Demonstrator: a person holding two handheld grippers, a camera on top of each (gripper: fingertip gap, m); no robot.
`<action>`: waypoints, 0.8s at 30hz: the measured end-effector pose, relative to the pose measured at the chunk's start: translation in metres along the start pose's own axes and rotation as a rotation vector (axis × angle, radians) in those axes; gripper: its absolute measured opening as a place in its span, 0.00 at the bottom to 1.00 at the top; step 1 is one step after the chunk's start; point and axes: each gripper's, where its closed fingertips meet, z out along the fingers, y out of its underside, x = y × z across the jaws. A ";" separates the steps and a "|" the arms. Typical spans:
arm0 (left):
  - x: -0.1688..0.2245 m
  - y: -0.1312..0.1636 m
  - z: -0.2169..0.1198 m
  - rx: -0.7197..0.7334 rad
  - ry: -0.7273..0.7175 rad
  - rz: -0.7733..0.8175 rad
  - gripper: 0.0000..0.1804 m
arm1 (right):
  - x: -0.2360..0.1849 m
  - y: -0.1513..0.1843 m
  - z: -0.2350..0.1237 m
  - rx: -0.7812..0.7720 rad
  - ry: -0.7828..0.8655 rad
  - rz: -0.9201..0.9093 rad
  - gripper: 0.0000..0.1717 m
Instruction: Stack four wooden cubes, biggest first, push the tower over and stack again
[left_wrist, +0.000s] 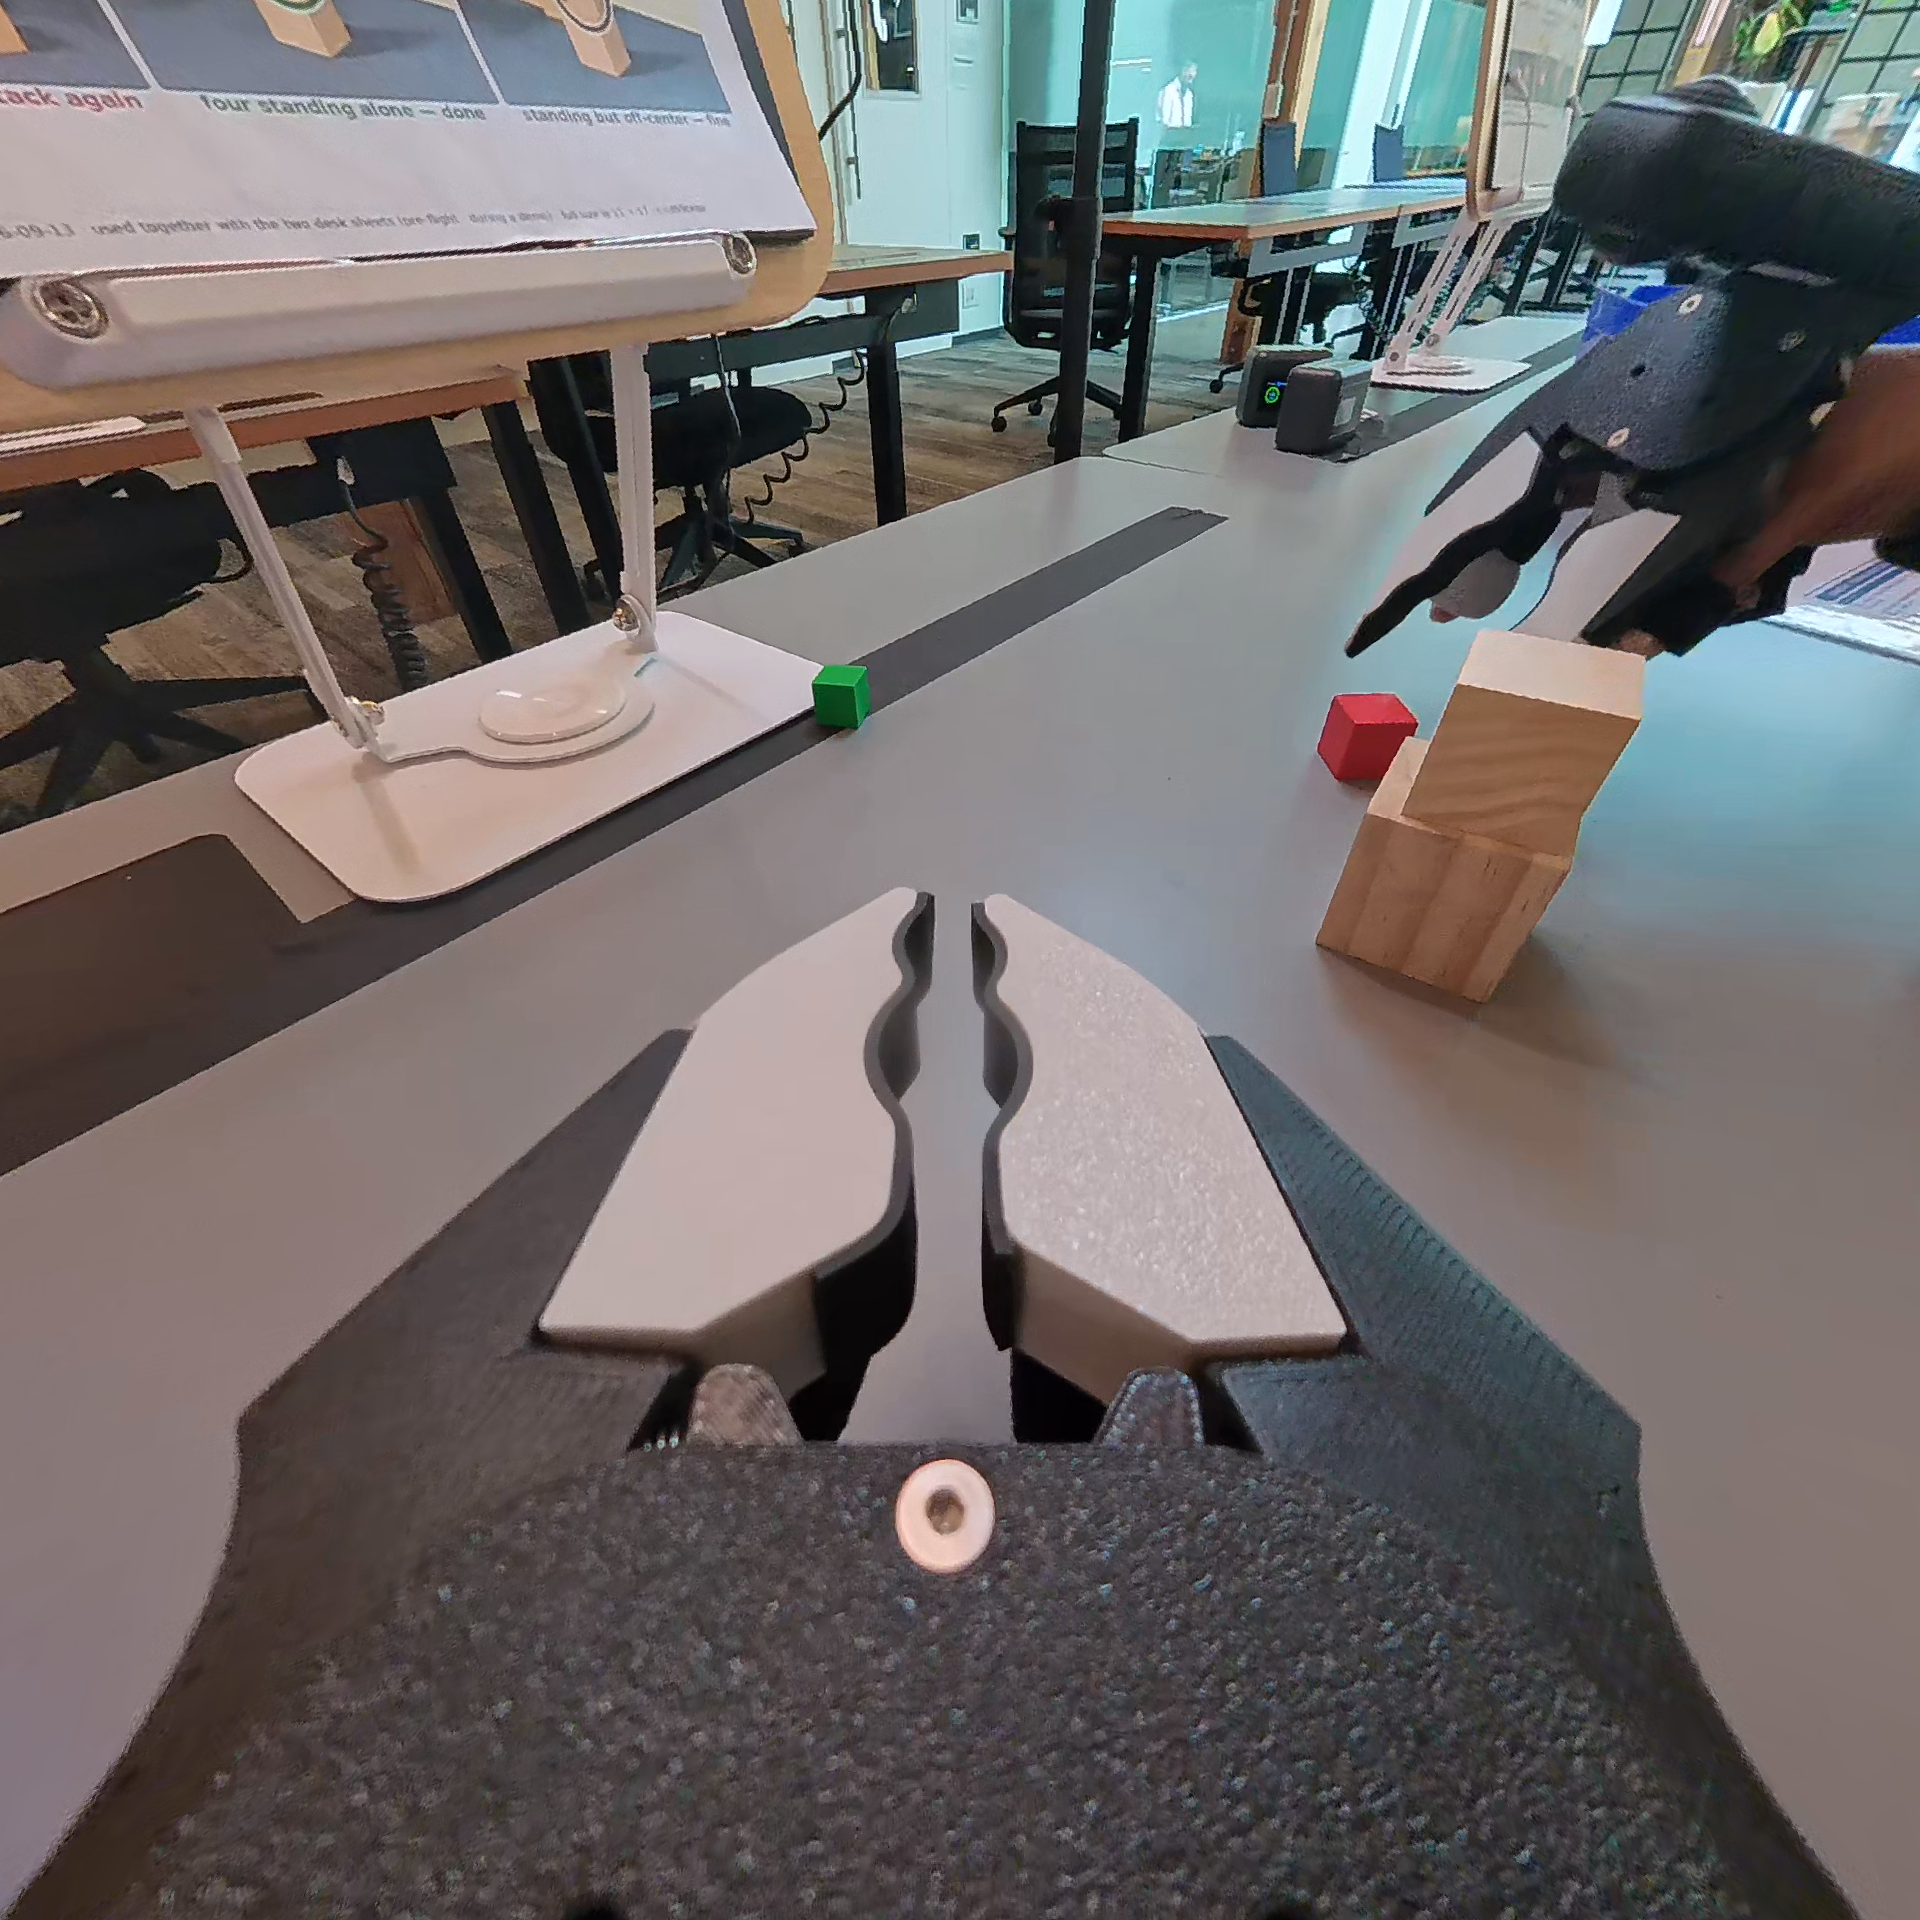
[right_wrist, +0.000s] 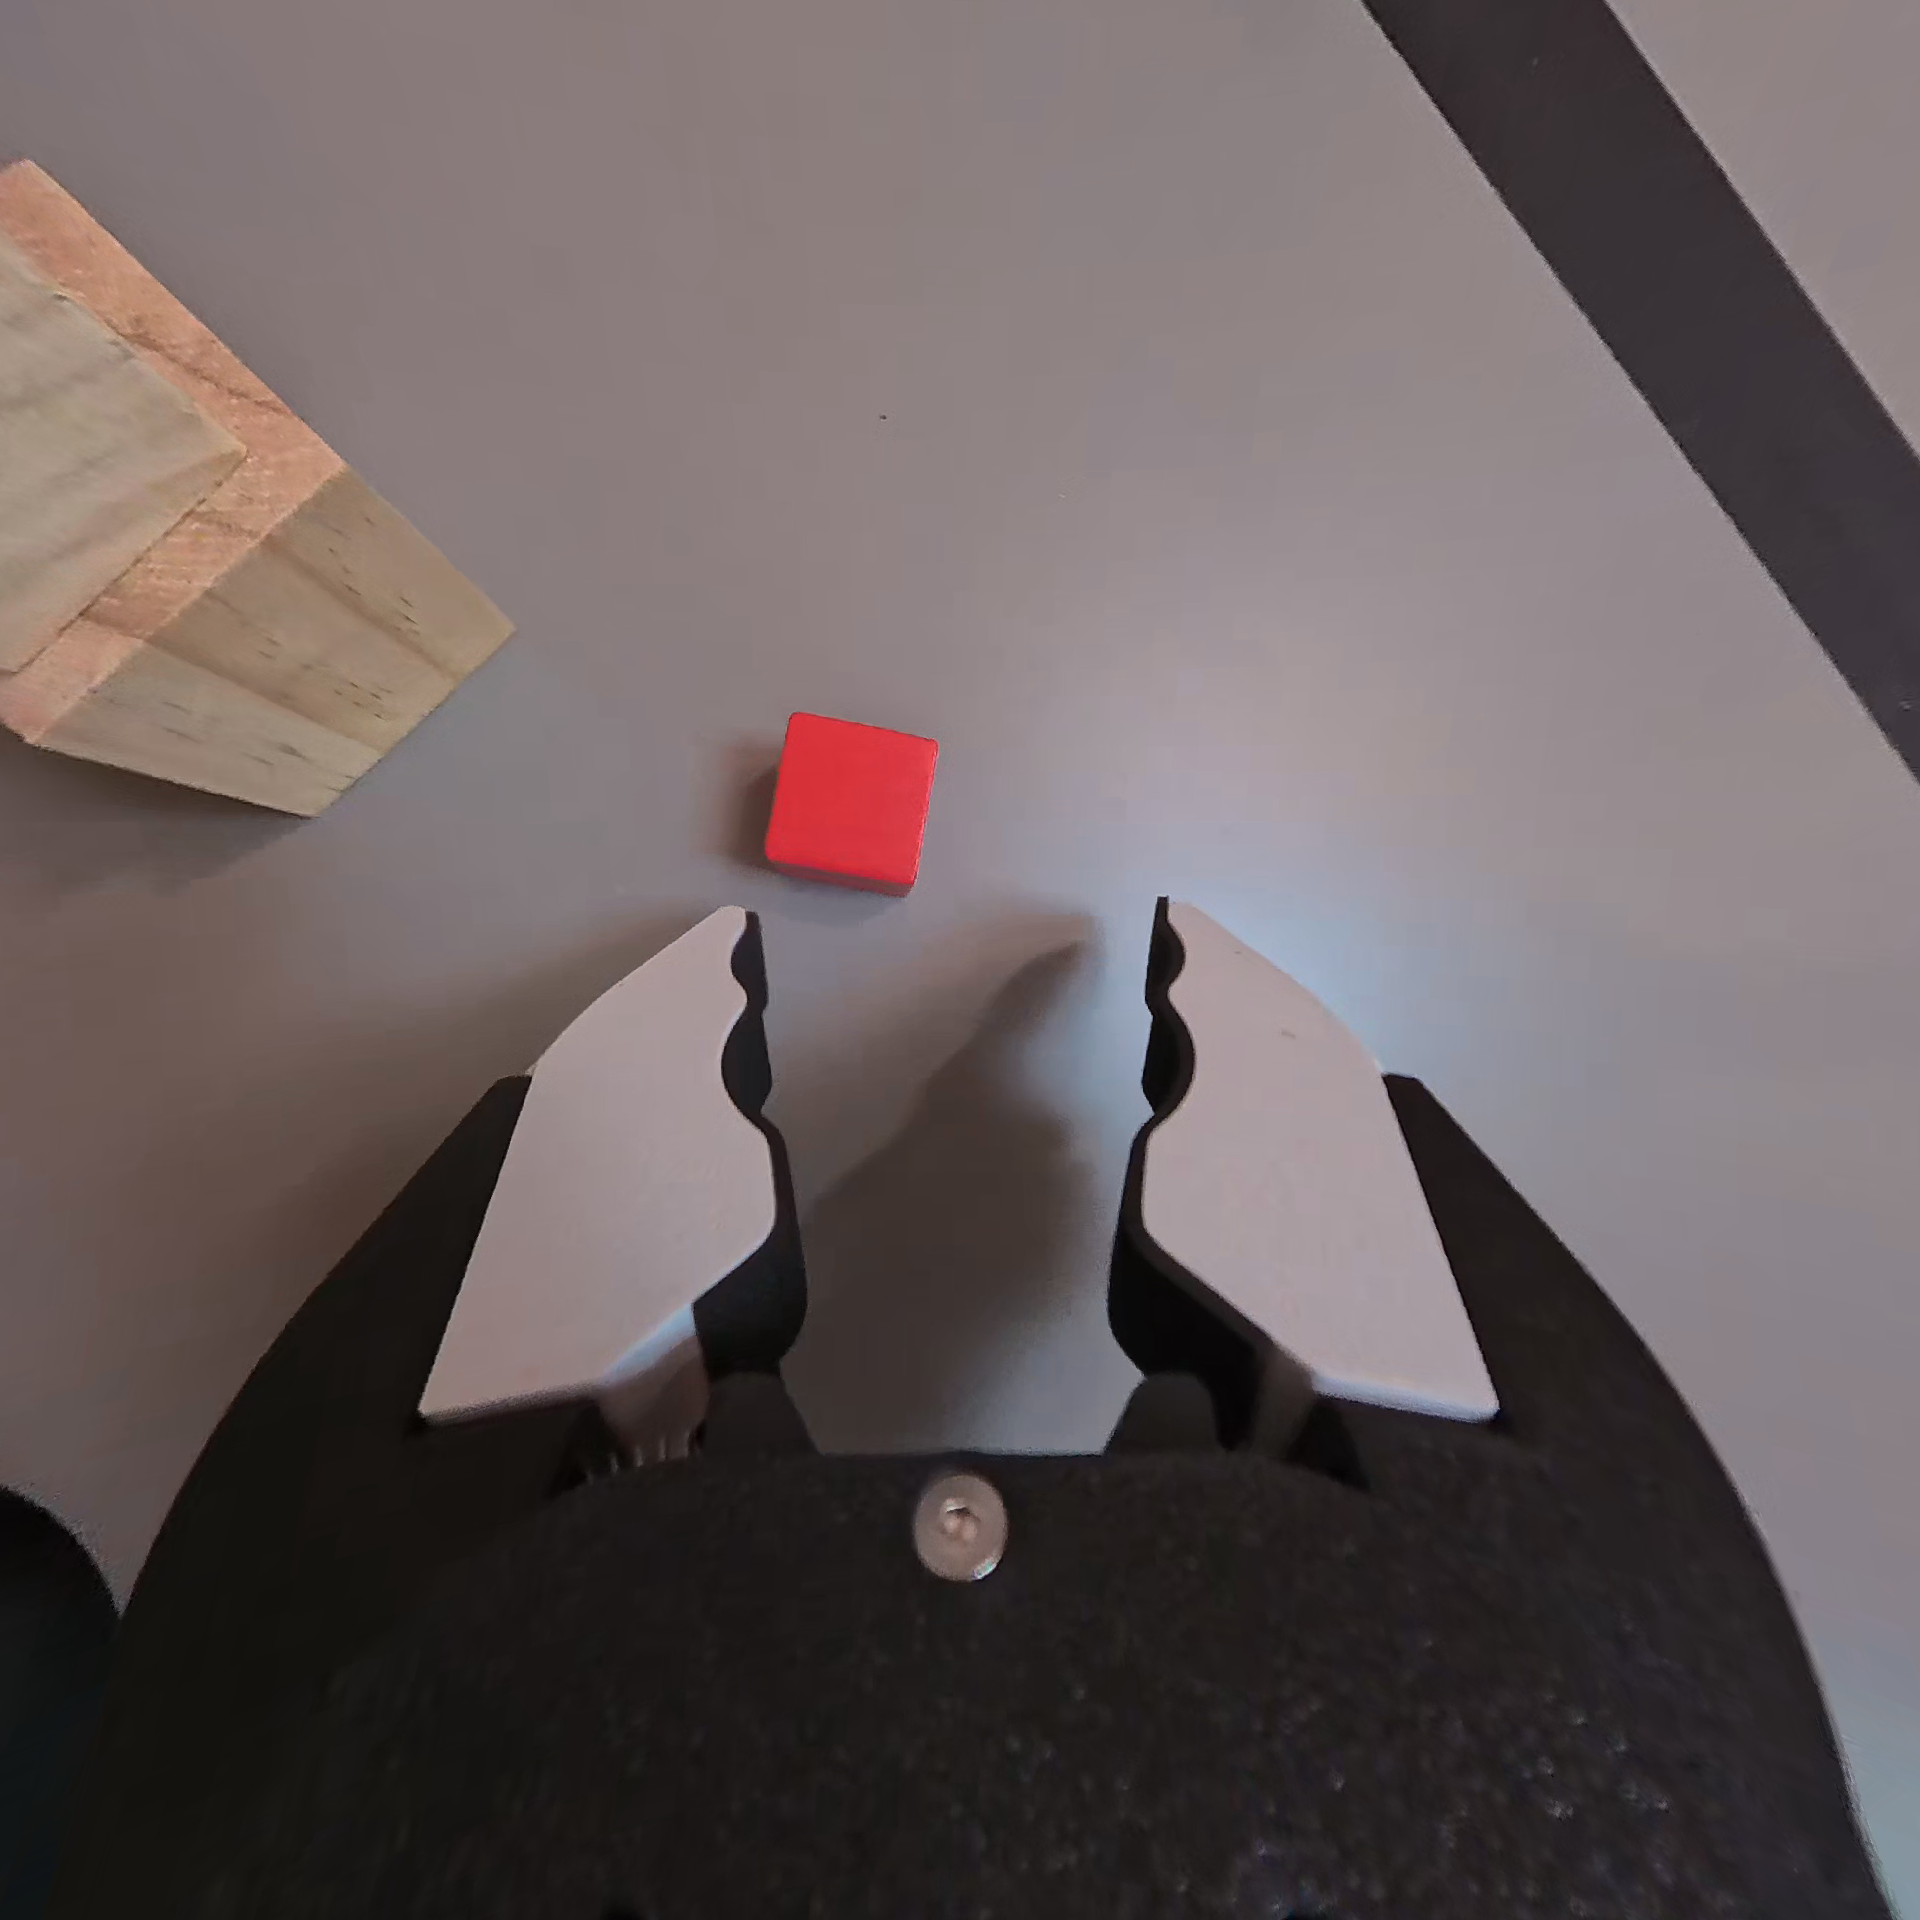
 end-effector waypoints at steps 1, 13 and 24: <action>0.000 0.000 0.000 -0.001 -0.001 -0.001 0.04 | 0.000 0.000 0.003 -0.003 -0.001 0.008 0.42; 0.000 0.001 0.000 -0.002 0.001 0.000 0.04 | -0.008 -0.008 0.011 0.051 -0.081 0.123 0.38; 0.001 0.002 0.001 -0.009 0.001 0.002 0.03 | -0.016 -0.019 0.012 -0.023 -0.066 0.207 0.16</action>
